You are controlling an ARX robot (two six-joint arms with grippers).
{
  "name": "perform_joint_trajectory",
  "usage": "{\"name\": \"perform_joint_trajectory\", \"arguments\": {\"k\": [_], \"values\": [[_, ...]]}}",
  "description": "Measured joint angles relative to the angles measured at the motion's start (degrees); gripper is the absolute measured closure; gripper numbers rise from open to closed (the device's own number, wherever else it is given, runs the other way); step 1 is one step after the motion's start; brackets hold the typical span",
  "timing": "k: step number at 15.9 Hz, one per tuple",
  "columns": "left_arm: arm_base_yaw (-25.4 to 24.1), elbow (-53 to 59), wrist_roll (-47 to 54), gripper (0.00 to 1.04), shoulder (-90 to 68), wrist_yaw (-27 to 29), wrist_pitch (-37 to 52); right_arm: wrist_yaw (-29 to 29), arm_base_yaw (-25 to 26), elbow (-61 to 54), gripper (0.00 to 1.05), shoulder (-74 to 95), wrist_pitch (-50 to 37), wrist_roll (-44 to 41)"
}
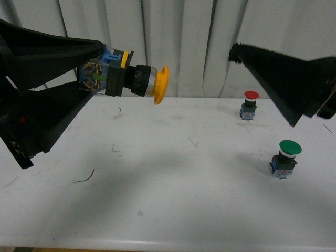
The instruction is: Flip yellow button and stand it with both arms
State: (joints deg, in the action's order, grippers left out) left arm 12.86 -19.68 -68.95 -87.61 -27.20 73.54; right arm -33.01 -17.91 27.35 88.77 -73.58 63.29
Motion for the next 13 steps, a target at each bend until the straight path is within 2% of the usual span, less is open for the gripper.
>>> {"name": "perform_joint_trajectory", "arguments": {"k": [6, 8, 13], "values": [[0.1, 0.0, 0.4, 0.7, 0.8, 0.0, 0.0, 6.2, 2.2, 1.5, 0.06, 12.3, 0.2, 17.3], [0.1, 0.0, 0.4, 0.7, 0.8, -0.1, 0.0, 6.9, 1.6, 3.4, 0.06, 13.0, -0.1, 19.7], [0.1, 0.0, 0.4, 0.7, 0.8, -0.3, 0.0, 8.7, -4.0, 7.0, 0.06, 14.9, -0.1, 21.1]]}}
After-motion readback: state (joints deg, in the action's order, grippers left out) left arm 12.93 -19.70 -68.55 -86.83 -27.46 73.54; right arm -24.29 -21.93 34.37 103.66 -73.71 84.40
